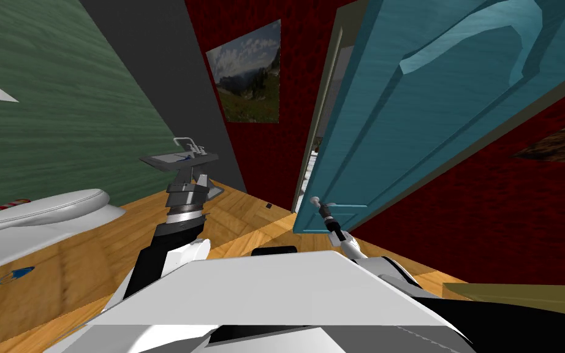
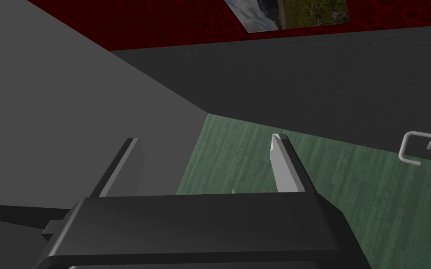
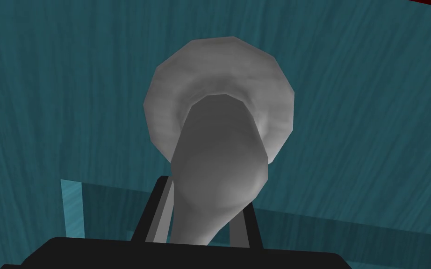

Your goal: Pull the door open

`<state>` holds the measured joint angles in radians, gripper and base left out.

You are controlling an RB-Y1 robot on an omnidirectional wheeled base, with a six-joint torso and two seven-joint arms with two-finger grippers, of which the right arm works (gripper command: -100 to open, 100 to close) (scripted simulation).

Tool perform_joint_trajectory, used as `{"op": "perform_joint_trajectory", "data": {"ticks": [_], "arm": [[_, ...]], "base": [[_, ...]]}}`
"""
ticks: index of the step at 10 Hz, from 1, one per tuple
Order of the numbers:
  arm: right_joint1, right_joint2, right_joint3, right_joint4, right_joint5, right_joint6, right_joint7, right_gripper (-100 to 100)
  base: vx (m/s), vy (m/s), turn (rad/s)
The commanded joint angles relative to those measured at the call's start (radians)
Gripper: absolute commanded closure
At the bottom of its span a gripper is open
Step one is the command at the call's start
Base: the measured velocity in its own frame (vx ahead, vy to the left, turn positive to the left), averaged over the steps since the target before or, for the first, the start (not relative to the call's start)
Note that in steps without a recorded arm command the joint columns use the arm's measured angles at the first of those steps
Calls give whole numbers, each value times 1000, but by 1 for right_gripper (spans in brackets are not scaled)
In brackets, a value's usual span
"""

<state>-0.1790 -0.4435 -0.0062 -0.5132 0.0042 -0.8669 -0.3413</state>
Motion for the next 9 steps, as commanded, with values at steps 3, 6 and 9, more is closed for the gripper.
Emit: {"op": "perform_joint_trajectory", "data": {"ticks": [3,6,9], "arm": [[-7,4,7,13,3,-5,-3,100],[-23,7,14,29,5,-11,-1,100],[-42,11,22,47,8,-17,0,100]], "base": [[-168,-51,95],[-199,-113,169],[-213,-105,168]]}}
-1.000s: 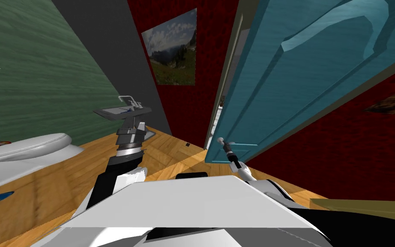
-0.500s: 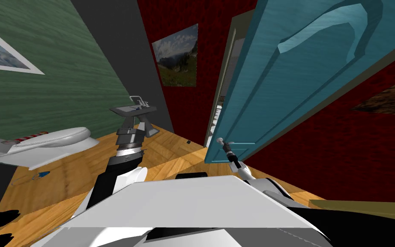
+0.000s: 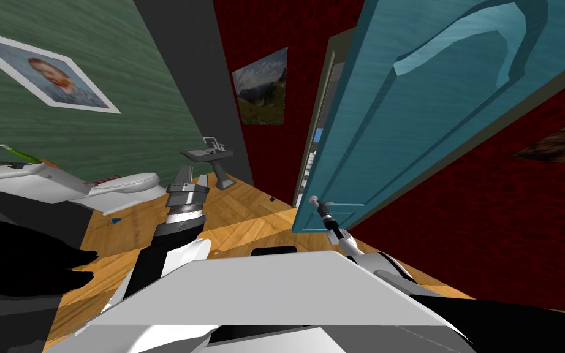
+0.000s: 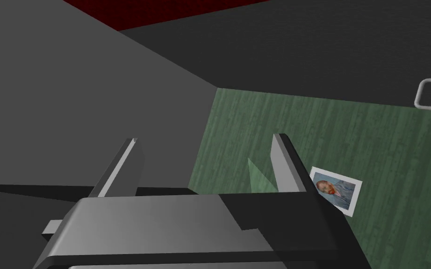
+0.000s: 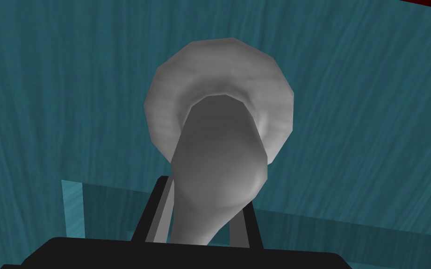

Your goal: Pull the door open

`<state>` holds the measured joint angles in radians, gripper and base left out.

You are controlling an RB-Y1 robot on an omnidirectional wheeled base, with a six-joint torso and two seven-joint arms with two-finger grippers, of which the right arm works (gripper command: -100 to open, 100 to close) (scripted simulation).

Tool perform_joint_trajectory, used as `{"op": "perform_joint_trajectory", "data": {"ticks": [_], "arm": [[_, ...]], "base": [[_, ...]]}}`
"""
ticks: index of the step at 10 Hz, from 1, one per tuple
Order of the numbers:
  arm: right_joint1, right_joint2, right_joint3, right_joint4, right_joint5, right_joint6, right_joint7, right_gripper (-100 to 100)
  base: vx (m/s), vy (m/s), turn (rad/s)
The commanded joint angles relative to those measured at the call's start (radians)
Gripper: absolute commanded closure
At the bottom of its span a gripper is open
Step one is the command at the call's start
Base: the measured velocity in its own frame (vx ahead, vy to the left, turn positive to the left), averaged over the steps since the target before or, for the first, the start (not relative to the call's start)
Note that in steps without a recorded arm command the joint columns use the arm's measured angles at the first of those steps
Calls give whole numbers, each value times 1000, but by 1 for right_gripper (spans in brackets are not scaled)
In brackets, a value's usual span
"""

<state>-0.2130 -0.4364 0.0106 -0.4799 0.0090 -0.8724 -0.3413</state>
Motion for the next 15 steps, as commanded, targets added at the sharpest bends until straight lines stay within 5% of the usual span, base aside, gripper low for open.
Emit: {"op": "perform_joint_trajectory", "data": {"ticks": [1,7,15], "arm": [[-14,5,8,19,4,-14,0,100],[-22,11,12,25,4,-8,3,100],[-37,12,-13,55,-8,-11,20,100]], "base": [[-241,-117,165],[-170,-81,107],[-220,-110,230]]}}
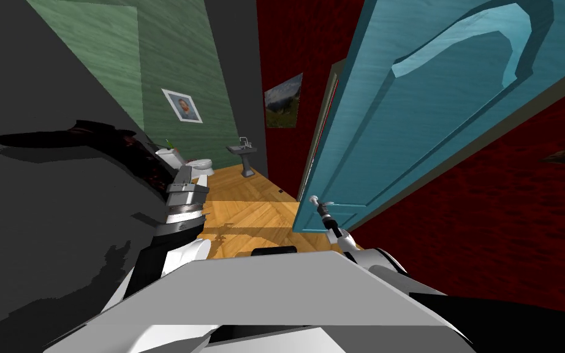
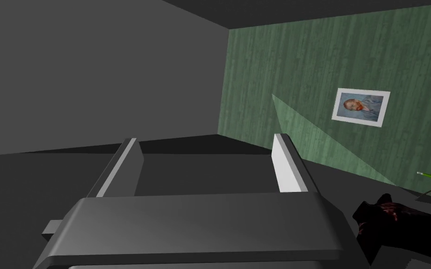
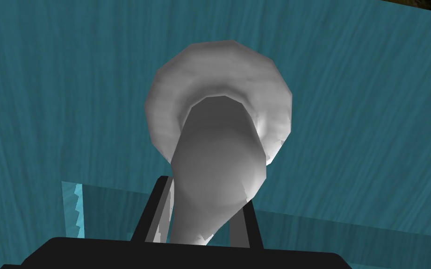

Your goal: Pull the door open

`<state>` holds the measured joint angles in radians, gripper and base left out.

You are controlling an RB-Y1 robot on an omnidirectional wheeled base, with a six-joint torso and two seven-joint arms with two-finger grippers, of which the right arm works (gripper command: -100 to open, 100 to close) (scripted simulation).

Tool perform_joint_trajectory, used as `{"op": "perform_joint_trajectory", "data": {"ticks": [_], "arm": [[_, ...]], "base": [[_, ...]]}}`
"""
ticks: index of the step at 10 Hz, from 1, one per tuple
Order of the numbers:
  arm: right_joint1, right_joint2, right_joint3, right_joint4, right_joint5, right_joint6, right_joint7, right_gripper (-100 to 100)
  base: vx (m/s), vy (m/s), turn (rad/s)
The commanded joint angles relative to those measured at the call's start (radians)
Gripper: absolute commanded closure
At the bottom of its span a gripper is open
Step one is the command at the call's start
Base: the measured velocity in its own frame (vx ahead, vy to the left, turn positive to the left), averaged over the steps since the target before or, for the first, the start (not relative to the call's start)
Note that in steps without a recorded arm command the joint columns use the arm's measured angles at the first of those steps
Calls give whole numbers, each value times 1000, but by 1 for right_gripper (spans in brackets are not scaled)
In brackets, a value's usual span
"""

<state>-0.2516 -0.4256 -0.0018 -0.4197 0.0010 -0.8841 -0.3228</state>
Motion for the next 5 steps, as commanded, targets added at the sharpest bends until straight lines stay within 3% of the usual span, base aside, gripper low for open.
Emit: {"op": "perform_joint_trajectory", "data": {"ticks": [1,4,5], "arm": [[-1,1,-3,-2,-1,0,4,100],[-4,1,-8,4,-4,-2,7,100],[-6,2,-7,4,-3,0,6,100]], "base": [[-209,-105,237],[-219,-83,138],[-84,-30,29]]}}
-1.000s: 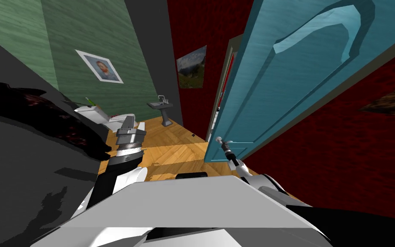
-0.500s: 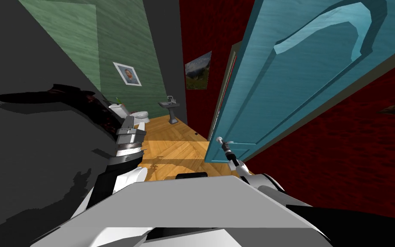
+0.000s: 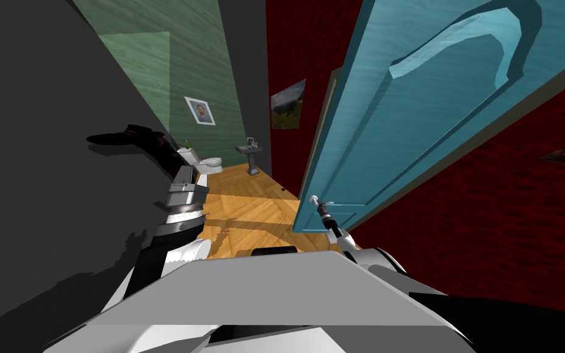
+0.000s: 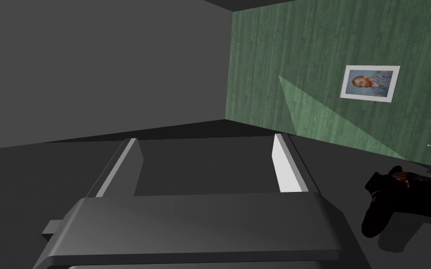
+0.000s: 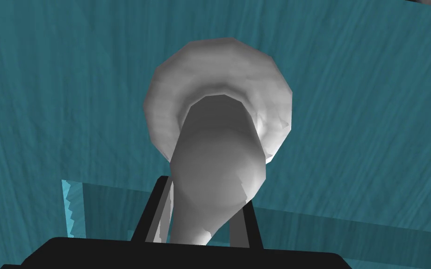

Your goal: Pull the door open

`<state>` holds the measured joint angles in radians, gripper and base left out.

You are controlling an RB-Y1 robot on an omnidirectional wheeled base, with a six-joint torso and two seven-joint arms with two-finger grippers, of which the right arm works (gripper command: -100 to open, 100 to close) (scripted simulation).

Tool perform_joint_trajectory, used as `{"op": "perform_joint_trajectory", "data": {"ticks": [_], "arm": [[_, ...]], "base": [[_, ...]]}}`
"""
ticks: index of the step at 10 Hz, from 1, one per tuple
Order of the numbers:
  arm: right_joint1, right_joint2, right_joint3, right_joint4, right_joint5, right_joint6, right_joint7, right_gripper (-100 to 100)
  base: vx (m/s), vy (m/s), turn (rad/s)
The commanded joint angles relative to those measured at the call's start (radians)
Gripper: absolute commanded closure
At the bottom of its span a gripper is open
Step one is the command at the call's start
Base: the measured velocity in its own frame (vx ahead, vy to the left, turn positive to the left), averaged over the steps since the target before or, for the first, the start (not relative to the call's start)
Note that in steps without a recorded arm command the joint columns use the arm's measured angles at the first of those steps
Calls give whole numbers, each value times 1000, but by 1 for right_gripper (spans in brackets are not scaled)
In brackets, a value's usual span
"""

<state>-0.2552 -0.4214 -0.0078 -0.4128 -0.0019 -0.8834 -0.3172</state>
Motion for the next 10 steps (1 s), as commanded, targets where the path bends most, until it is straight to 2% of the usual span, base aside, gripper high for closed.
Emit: {"op": "perform_joint_trajectory", "data": {"ticks": [1,4,10], "arm": [[0,0,2,-1,-6,1,3,100],[0,-1,7,-3,-18,4,9,100],[0,-4,22,-10,-53,11,27,100]], "base": [[-158,-35,157],[-205,-82,164],[-213,-108,219]]}}
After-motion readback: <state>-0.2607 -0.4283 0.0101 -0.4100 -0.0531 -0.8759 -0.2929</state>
